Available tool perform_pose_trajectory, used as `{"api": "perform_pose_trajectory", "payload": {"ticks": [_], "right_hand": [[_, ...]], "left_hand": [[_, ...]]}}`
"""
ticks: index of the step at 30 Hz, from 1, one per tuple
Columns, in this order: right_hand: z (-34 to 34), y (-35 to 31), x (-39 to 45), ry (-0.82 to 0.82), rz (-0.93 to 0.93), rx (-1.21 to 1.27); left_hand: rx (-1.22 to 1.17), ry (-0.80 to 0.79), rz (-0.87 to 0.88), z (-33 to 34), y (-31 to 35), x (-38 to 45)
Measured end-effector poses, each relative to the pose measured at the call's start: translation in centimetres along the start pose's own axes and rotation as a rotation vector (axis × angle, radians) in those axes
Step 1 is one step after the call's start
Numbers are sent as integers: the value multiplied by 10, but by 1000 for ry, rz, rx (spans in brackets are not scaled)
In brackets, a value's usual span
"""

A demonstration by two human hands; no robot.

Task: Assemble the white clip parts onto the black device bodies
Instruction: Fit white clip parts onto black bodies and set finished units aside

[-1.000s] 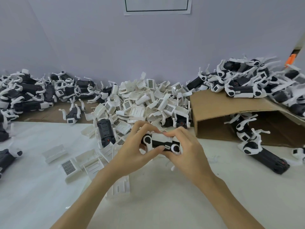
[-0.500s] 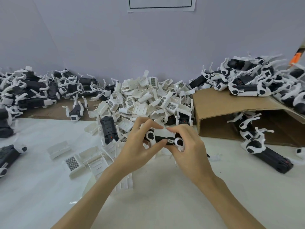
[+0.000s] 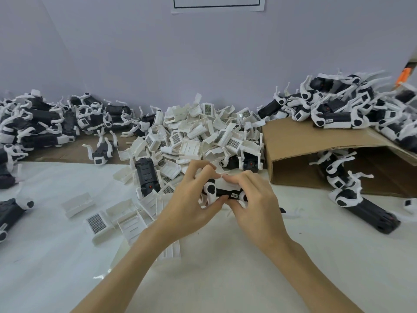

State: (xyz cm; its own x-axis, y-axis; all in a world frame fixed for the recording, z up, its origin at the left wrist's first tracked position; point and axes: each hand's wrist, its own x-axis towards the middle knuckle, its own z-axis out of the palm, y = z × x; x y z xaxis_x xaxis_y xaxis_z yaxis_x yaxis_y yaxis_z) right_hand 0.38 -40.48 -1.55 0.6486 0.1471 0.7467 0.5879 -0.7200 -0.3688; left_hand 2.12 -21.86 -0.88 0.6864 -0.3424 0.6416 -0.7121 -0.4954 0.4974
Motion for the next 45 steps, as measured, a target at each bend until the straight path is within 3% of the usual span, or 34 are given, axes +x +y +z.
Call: {"api": "perform_pose_trajectory", "payload": {"ticks": [5, 8, 11, 13, 16, 18, 21, 24, 26, 28, 30, 34, 41, 45], "right_hand": [[-1, -1, 4, 34, -44, -63], [-5, 7, 7, -129, 53, 163], [-21, 19, 13, -421, 352, 646], [-30, 27, 16, -527, 479, 861], [-36, 30, 16, -579, 504, 874], [-39, 33, 17, -593, 488, 784], [-44, 36, 19, -571, 482, 685], [-37, 32, 17, -366, 422, 485], [-29, 23, 14, -233, 298, 305], [-22, 19, 13, -148, 102, 156], [-18, 19, 12, -106, -36, 68], [-14, 21, 10, -92, -83, 16], [-13, 23, 7, -253, -4, 85], [-13, 20, 8, -256, 14, 85]], "left_hand": [[1, 9, 18, 0, -1, 0], [-20, -24, 13, 0, 0, 0], [127, -81, 181, -5, 2, 0], [246, -95, 354, -8, 3, 1], [384, -110, 544, -7, 4, 3], [422, -138, 576, -8, 3, 2], [403, -89, 453, -12, -1, 2], [201, -39, 231, -9, -3, 0], [4, -73, 15, -8, -4, 0], [-46, -117, -110, -11, -6, 1], [-73, -165, -149, -15, -7, 1], [-237, -198, -202, -14, -7, 0], [-160, -158, -123, -14, -8, 2], [-146, -149, -106, -12, -9, 1]]}}
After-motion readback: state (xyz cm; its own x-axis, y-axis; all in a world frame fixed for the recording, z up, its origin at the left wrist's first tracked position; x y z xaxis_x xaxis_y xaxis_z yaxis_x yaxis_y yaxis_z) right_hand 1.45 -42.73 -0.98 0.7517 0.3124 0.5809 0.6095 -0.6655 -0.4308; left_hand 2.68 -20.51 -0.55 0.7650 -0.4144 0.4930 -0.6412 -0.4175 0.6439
